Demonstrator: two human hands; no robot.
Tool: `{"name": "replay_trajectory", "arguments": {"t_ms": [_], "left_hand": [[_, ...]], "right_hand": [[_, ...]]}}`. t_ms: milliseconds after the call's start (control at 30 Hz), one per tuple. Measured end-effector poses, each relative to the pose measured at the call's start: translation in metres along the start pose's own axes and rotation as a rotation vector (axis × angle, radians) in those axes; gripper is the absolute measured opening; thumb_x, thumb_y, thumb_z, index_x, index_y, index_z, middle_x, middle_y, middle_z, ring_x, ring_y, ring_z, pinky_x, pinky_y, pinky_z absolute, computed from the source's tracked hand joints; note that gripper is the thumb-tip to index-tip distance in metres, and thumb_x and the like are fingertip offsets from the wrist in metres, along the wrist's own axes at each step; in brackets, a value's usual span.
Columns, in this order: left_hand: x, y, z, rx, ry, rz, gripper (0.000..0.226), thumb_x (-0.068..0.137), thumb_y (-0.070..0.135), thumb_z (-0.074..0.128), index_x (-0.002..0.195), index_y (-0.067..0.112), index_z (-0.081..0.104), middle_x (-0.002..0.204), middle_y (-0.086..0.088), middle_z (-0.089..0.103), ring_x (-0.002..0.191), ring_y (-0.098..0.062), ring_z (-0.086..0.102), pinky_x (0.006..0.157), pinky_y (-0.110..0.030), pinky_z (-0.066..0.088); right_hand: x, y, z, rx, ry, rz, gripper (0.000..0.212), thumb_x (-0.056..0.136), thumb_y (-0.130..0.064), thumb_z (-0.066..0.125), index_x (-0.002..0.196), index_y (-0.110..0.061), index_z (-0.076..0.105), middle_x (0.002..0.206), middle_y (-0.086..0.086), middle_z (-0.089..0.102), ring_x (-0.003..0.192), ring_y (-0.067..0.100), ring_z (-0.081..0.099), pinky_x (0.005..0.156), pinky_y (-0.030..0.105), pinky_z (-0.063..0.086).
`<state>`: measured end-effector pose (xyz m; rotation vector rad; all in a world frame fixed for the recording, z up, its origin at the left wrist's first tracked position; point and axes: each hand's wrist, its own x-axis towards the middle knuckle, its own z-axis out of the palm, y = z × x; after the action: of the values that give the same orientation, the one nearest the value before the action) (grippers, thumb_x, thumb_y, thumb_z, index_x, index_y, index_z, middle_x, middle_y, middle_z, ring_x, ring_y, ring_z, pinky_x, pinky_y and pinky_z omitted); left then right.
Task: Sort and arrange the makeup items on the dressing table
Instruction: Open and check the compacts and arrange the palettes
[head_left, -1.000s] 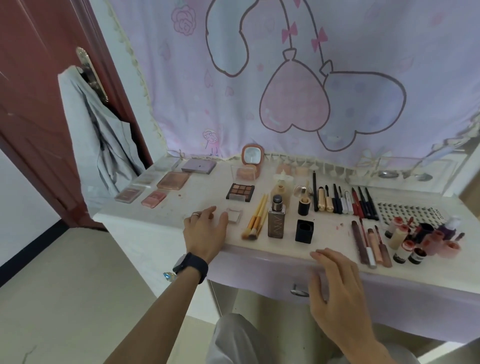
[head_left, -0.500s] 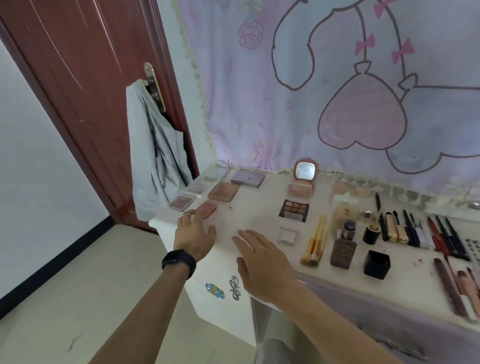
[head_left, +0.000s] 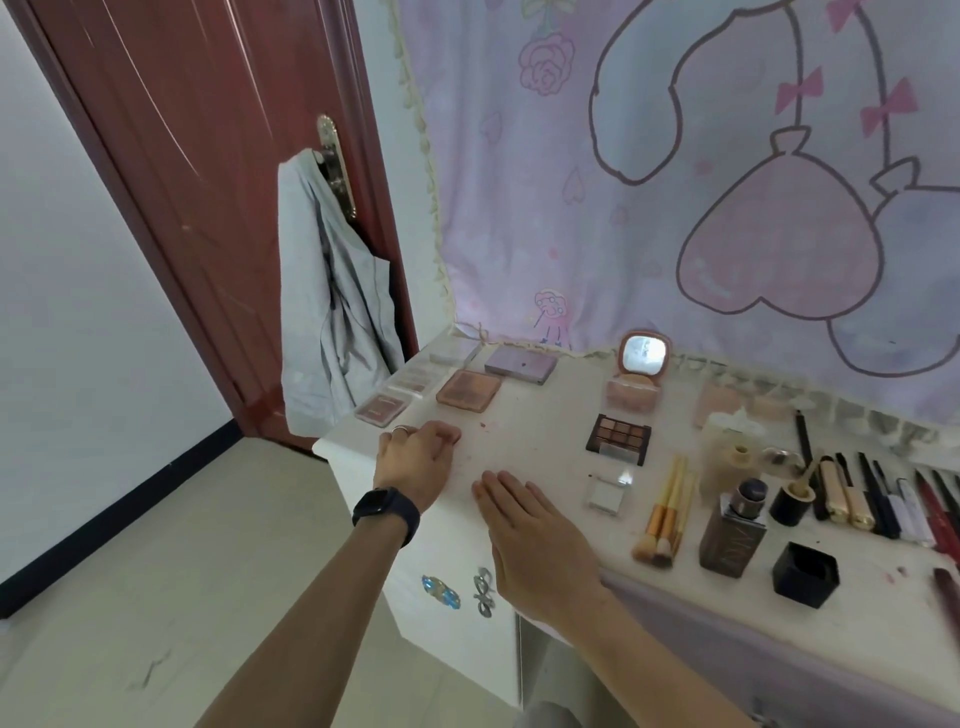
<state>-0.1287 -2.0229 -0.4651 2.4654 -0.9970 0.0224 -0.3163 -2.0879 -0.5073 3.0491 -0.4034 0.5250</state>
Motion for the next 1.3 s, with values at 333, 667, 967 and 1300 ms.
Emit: {"name": "replay_trajectory", "arguments": {"t_ms": [333, 667, 967, 1300], "left_hand": [[-0.069, 0.015, -0.048, -0.760, -0.041, -0.203, 0.066, 0.053, 0.071, 0.086, 0.105, 0.037, 0.065, 0.094, 0.013, 0.075, 0.087, 0.003, 0.069, 0.076, -0.015, 0.048], [-0.135, 0.098, -0.053, -0.719, -0.201, 0.263, 0.051, 0.067, 0.049, 0.083, 0.113, 0.043, 0.061, 0.104, 0.018, 0.072, 0.104, -0.004, 0.064, 0.085, -0.019, 0.049], [-0.179, 0.145, -0.019, -0.694, -0.251, 0.362, 0.038, 0.078, 0.028, 0.083, 0.113, 0.036, 0.070, 0.111, 0.029, 0.068, 0.107, 0.004, 0.062, 0.088, -0.014, 0.047], [-0.190, 0.160, -0.006, -0.601, -0.258, 0.449, 0.049, 0.070, 0.042, 0.087, 0.115, 0.046, 0.068, 0.110, 0.038, 0.063, 0.104, 0.009, 0.058, 0.084, -0.002, 0.038]], "right_hand": [[0.004, 0.000, -0.032, 0.701, -0.062, 0.301, 0.042, 0.108, -0.032, 0.033, 0.146, -0.022, 0.049, 0.147, -0.001, 0.054, 0.137, 0.014, 0.045, 0.117, 0.031, 0.034], [-0.073, 0.024, -0.105, 1.497, 0.211, 0.784, 0.015, 0.098, -0.028, 0.065, 0.110, -0.019, 0.070, 0.083, 0.003, 0.078, 0.060, 0.011, 0.066, 0.052, 0.020, 0.047], [-0.155, 0.029, -0.110, 2.121, 0.226, 1.039, 0.044, 0.078, -0.018, 0.071, 0.117, 0.003, 0.067, 0.080, 0.012, 0.072, 0.054, 0.014, 0.058, 0.046, 0.023, 0.049], [-0.188, 0.051, -0.095, 2.028, 0.190, 1.023, 0.050, 0.076, -0.022, 0.074, 0.119, 0.001, 0.063, 0.088, 0.015, 0.074, 0.067, 0.019, 0.069, 0.055, 0.027, 0.056]]}}
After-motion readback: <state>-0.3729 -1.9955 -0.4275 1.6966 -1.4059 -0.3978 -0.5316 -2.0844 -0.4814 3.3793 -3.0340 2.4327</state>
